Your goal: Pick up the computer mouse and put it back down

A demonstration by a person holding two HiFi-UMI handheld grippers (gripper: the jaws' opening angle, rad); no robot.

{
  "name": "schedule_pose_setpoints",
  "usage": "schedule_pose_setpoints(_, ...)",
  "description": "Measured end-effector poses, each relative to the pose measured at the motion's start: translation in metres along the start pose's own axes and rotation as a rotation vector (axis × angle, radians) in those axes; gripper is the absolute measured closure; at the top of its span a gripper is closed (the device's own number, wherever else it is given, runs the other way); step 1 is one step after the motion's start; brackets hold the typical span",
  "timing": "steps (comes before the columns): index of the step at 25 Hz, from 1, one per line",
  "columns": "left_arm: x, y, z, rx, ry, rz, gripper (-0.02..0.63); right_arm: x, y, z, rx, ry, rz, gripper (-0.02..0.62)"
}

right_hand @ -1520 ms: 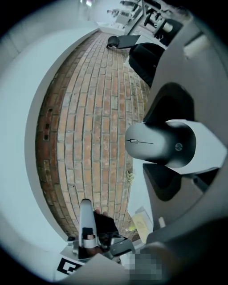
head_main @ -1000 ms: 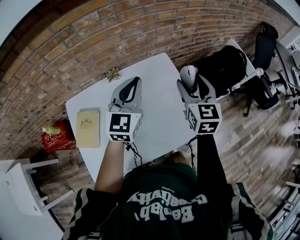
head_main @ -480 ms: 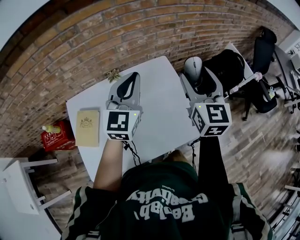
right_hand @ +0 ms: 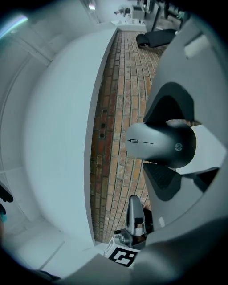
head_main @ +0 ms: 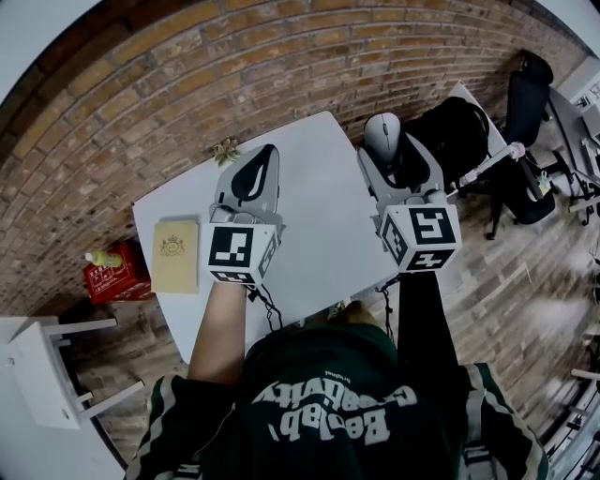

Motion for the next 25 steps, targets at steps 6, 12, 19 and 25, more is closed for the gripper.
schedule_pose_setpoints(6,-0.002,0.000,-0.001,0.004,0.007,-0.003,0.598,-0.001,0.001,-0.002,0.003,-0.003,-0.001,0.293)
schedule_pose_setpoints(12,-0.002,0.001,0.003,0.005,0.013,-0.006,0.598,0.008,0.033,-0.012,0.084,-0.027,0.014,0.293)
schedule_pose_setpoints(19,0.001,0.005,0.007,0.007,0.011,-0.002,0.600,0.023,0.091,-0.022,0.219,-0.060,0.006,0.293)
schedule_pose_setpoints(25,0.002,0.008,0.011,0.012,0.002,-0.004,0.598,0.035,0.145,-0.024,0.344,-0.089,0.007,0.293)
Point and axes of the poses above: the fingertips, and each gripper's own axes: z backward along the fingers, x to its left, y out of its underside, the point moved 3 cm from there along z, backward along the fingers, and after that the axes turned 11 degrees about y, right-handed, at the moved point
